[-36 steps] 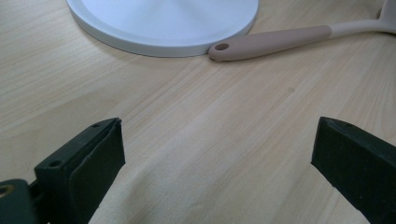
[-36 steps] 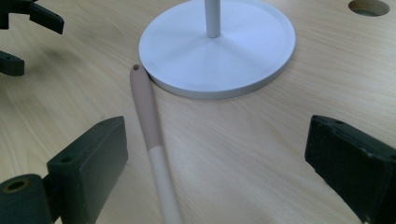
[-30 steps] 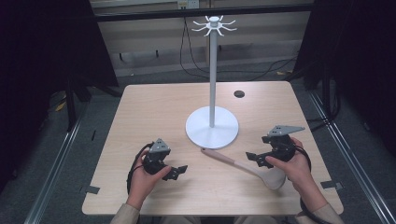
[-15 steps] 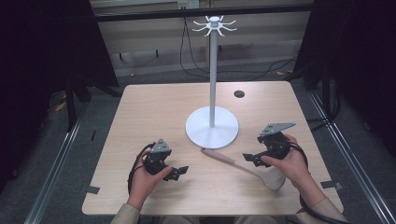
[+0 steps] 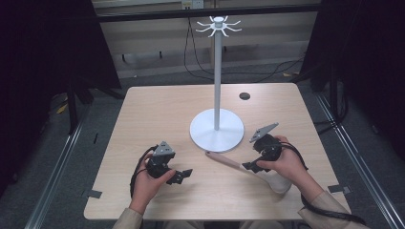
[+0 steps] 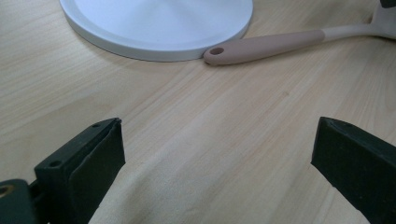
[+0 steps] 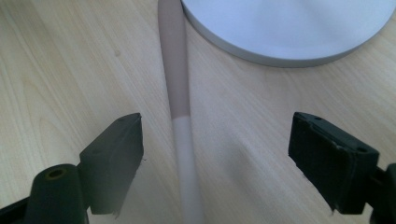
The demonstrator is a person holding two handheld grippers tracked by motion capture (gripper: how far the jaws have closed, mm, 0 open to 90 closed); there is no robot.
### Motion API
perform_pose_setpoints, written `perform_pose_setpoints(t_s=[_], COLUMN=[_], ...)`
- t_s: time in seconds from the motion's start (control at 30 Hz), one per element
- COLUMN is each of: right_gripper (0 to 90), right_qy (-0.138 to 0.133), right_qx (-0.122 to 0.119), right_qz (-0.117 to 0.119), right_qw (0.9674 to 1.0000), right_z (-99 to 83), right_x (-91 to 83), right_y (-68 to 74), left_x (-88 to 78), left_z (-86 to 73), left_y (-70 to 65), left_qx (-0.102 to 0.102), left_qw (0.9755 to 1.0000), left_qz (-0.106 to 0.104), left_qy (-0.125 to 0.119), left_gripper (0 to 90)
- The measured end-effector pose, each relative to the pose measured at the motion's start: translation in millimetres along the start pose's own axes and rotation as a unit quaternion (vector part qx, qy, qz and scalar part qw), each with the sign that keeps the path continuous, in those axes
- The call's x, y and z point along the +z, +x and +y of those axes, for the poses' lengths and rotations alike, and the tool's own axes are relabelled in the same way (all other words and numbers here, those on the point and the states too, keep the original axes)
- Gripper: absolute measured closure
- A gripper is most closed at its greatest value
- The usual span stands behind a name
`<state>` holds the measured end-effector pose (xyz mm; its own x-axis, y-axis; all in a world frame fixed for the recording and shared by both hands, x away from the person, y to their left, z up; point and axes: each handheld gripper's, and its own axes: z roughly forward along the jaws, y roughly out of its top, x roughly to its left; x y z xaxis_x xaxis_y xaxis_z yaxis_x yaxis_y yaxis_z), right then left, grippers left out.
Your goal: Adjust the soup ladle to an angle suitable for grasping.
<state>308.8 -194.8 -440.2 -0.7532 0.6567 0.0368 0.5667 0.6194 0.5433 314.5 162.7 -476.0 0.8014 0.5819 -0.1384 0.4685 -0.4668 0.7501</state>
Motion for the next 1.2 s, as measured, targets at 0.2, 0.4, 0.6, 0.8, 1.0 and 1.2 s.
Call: perform_pose_setpoints(t_s=[0.2,0.4,0.6,0.8,1.0,1.2], right_gripper=[23.8,34.5,54.5,72.0,84.2,86.4], right_qy=[0.010,0.011,0.012,0.022,0.030,0.045], right_qx=[-0.015,-0.014,-0.010,-0.012,-0.015,-0.016], right_qz=[0.008,0.011,0.009,-0.002,-0.006,-0.003], right_qw=[0.9998,0.9998,0.9998,0.9997,0.9994,0.9988], right_z=[2.3,2.1,4.1,4.7,4.5,7.0], right_x=[6.4,14.8,18.1,22.5,30.5,40.0], right_y=[2.3,1.8,1.4,0.7,-1.0,4.8], left_x=[0.3,-0.1,-0.4,-0.7,-1.3,-2.2], left_z=[0.1,0.5,0.1,0.3,-0.1,0.2], left_y=[-0.5,-0.4,0.3,0.5,2.2,2.5], left_qx=[-0.001,-0.001,-0.002,-0.002,-0.002,-0.003], left_qw=[1.0000,1.0000,1.0000,1.0000,1.0000,1.0000], left_qz=[0.000,0.000,0.002,0.002,0.002,0.004], left_qy=[-0.002,-0.001,-0.001,-0.001,-0.002,-0.002], left_gripper=[2.4,2.4,2.4,2.4,2.4,2.4])
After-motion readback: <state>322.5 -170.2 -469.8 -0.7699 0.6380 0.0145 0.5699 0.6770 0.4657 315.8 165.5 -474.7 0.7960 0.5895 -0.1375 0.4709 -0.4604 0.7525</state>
